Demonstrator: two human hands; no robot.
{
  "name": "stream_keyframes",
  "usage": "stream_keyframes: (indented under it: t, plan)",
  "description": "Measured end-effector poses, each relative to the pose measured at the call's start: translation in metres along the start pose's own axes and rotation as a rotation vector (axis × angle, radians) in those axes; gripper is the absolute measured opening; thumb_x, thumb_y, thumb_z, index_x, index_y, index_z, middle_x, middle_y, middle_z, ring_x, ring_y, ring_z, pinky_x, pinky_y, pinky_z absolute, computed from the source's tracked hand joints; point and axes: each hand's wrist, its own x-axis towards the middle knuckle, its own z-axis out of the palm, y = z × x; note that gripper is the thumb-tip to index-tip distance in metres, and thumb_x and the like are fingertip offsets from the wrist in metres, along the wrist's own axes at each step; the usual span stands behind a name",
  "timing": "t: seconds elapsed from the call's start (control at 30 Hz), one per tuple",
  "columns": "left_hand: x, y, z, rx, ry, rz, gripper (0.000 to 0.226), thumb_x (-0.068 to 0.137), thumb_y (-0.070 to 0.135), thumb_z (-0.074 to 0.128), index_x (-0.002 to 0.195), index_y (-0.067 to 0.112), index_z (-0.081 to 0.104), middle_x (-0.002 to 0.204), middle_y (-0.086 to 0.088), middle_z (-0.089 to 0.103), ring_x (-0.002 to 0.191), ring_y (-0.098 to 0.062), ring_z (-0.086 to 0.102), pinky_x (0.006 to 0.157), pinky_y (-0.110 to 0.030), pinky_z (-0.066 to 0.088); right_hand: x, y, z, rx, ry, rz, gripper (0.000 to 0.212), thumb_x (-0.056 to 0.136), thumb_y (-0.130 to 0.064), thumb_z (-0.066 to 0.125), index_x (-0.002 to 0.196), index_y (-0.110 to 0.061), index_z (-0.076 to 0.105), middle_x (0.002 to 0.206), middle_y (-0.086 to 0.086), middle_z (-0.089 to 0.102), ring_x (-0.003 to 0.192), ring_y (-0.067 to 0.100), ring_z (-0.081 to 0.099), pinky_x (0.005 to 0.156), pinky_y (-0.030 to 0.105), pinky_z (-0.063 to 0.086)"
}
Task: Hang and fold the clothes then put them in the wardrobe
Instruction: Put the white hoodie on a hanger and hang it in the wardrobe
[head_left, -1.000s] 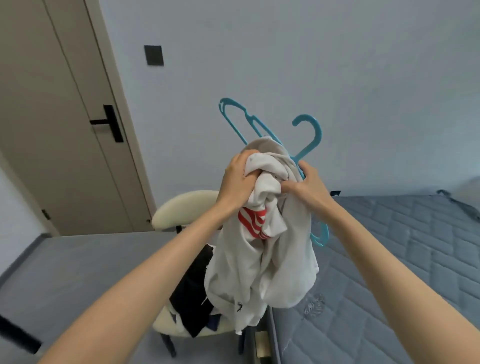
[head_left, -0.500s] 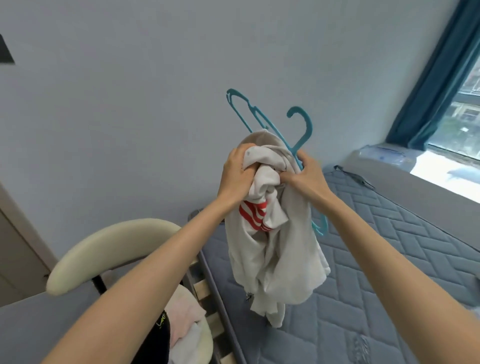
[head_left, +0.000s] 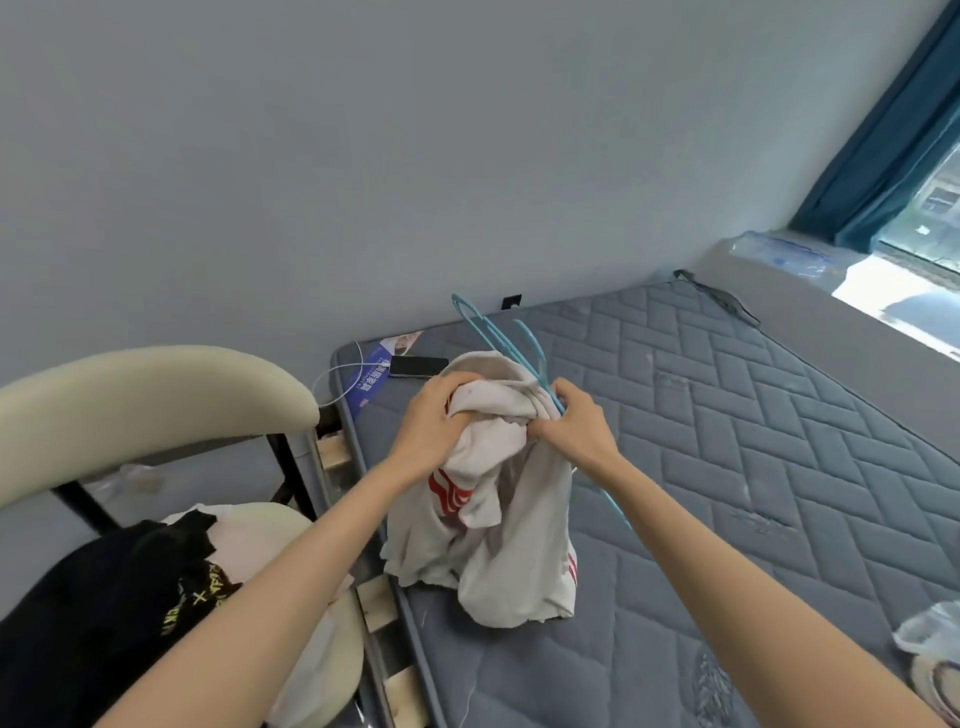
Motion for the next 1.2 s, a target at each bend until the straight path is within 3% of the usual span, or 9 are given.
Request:
stream_keyframes:
  t: [0.2,0.37,0.57,0.67,0.83,0.93,1.0,1.1,1.2]
  plan:
    - [-0.014,-0.067,0.054,-0.018,0.088,0.008,0.037,0.083,0.005,0.065,0.117,0.018,0.061,0.108,0.009,0.056,0.103,-0.005,0.048,0.078,0.004,0.028,0.023,0.083,0.056,0.072,0.088,0.034,0.036,0.070,-0.019,0.067,0.066,-0.025,0.032,0.061,-0.009,0.042,0.058,0.011,0.038,0.054,0.032,0.031]
    - [-0.030,-0.114,0.092,0.007,0.070,-0.031,0.042,0.082,0.014,0.070,0.122,0.021,0.061,0.122,0.005,0.061,0.110,-0.007,0.052,0.087,-0.012,0.033,0.034,0.145,0.084,0.104,0.058,0.038,0.036,0.070,-0.017,0.070,0.079,-0.018,0.036,0.073,-0.001,0.045,0.067,0.016,0.040,0.062,0.033,0.035]
    - [-0.050,-0.113,0.138,0.027,0.153,-0.082,0.044,0.085,0.017,0.068,0.128,0.020,0.058,0.125,0.007,0.059,0.111,-0.007,0.053,0.080,-0.006,0.034,0.038,0.187,0.073,0.238,-0.047,-0.003,0.046,0.066,-0.013,0.077,0.079,-0.021,0.034,0.075,-0.005,0.045,0.064,0.010,0.040,0.054,0.022,0.035]
    - [-0.054,-0.097,0.162,0.067,0.130,-0.076,0.050,0.088,0.018,0.065,0.136,0.018,0.051,0.133,0.006,0.053,0.115,-0.002,0.045,0.080,0.004,0.030,0.039,0.205,0.053,0.294,-0.070,-0.010,0.037,0.072,-0.013,0.072,0.087,-0.020,0.039,0.085,-0.003,0.047,0.068,0.011,0.043,0.059,0.023,0.038]
    - [-0.056,-0.075,0.210,0.179,0.025,-0.071,0.046,0.089,0.011,0.058,0.134,0.021,0.051,0.130,0.011,0.054,0.119,-0.014,0.052,0.095,-0.016,0.036,0.040,0.252,0.004,0.211,0.088,0.018,0.011,0.091,-0.016,0.047,0.102,-0.016,0.044,0.106,0.006,0.054,0.080,0.019,0.053,0.068,0.032,0.043]
    - [-0.057,-0.067,0.245,0.261,-0.039,-0.072,0.045,0.089,0.010,0.056,0.133,0.018,0.052,0.136,0.003,0.053,0.129,-0.017,0.045,0.109,-0.039,0.033,0.038,0.296,-0.024,0.007,0.166,0.055,0.019,0.096,-0.016,0.041,0.113,-0.010,0.045,0.117,0.012,0.050,0.101,0.031,0.055,0.080,0.041,0.047]
    - [-0.055,-0.061,0.270,0.299,-0.071,-0.057,0.044,0.089,0.010,0.056,0.132,0.019,0.053,0.137,0.001,0.052,0.131,-0.019,0.044,0.110,-0.044,0.031,0.036,0.329,-0.041,-0.079,0.203,0.125,0.021,0.098,-0.017,0.040,0.117,-0.008,0.043,0.122,0.015,0.046,0.109,0.034,0.050,0.082,0.039,0.043]
    - [-0.052,-0.050,0.308,0.303,-0.099,-0.034,0.043,0.090,0.010,0.055,0.132,0.019,0.054,0.136,-0.002,0.053,0.129,-0.020,0.044,0.110,-0.034,0.030,0.032,0.380,-0.065,-0.158,0.246,0.248,0.024,0.098,-0.017,0.040,0.120,-0.008,0.041,0.128,0.018,0.042,0.117,0.034,0.041,0.080,0.036,0.032]
    - [-0.050,-0.043,0.342,0.275,-0.145,-0.008,0.042,0.092,0.012,0.056,0.133,0.019,0.053,0.136,0.001,0.052,0.127,-0.016,0.044,0.100,-0.018,0.026,0.026,0.431,-0.085,-0.211,0.244,0.368,0.029,0.098,-0.013,0.038,0.127,-0.008,0.038,0.133,0.021,0.036,0.123,0.036,0.034,0.089,0.043,0.036]
